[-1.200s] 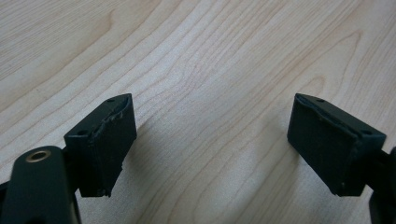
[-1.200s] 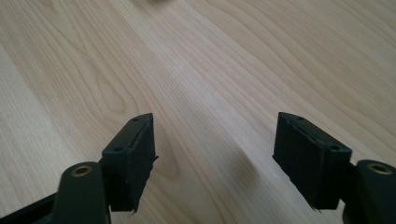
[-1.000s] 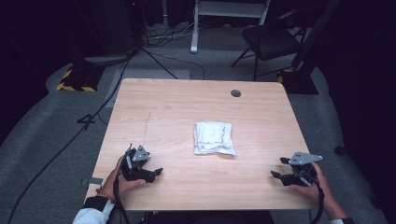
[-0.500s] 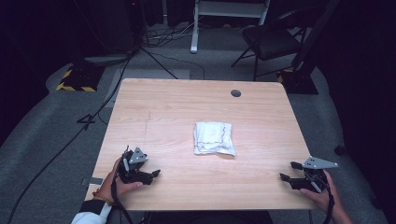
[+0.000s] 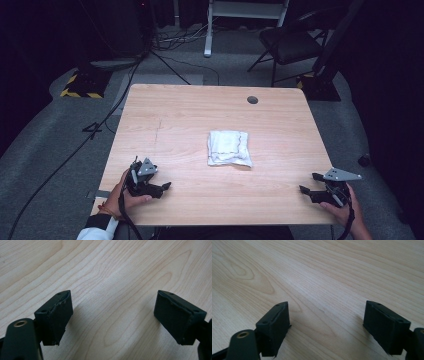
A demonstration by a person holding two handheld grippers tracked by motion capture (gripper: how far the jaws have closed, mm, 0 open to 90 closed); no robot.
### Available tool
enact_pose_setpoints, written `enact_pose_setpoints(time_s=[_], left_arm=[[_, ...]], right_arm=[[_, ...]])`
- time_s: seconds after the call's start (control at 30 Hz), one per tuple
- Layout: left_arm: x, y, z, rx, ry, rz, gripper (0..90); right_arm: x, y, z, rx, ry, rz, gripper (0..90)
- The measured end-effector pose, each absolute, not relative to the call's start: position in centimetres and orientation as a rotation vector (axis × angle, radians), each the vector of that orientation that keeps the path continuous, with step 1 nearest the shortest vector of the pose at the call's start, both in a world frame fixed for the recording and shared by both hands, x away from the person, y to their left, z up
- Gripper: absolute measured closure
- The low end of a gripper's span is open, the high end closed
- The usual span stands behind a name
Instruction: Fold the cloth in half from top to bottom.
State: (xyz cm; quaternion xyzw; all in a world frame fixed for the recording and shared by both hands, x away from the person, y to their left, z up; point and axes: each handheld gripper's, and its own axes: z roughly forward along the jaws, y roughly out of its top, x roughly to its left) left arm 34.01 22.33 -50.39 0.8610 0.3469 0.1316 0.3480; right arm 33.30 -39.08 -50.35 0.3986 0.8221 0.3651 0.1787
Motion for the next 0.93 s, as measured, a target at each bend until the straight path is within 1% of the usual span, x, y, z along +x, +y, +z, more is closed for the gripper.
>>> enact_pose_setpoints(time_s=[0.93], left_arm=[[34.32, 22.08, -50.39, 2.237, 0.882, 0.328, 15.5]], right_arm=[[33.36, -39.15, -50.34, 1.151, 2.309, 1.024, 21.2]])
